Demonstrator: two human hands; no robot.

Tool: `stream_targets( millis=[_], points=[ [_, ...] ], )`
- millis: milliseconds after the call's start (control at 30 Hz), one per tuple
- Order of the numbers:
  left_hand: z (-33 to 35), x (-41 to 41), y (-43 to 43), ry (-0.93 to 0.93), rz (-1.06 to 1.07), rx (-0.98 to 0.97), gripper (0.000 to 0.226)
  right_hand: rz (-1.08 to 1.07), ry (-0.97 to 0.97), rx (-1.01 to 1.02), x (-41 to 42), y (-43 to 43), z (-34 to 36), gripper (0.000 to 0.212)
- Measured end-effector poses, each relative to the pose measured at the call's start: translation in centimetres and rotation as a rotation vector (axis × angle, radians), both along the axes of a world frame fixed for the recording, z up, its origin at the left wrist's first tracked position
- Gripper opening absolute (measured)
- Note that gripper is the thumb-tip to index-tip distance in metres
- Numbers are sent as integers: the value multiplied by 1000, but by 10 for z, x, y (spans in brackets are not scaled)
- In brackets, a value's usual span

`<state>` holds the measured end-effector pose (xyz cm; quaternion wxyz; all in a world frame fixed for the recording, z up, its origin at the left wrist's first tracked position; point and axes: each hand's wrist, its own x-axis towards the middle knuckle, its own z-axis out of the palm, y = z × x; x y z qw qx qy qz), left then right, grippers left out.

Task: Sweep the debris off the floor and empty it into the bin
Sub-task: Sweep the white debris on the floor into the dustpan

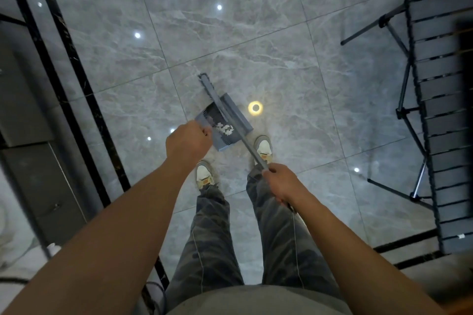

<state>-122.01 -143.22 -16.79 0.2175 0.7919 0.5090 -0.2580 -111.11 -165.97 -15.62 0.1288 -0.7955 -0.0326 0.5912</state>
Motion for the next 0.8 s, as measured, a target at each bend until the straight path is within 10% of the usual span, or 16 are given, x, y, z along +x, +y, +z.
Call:
stream_targets(
  millis=[800],
  points=[
    [60,-8,-25,-88,293,-45,51,-3,-5,80,114,-23,68,28]
  ],
)
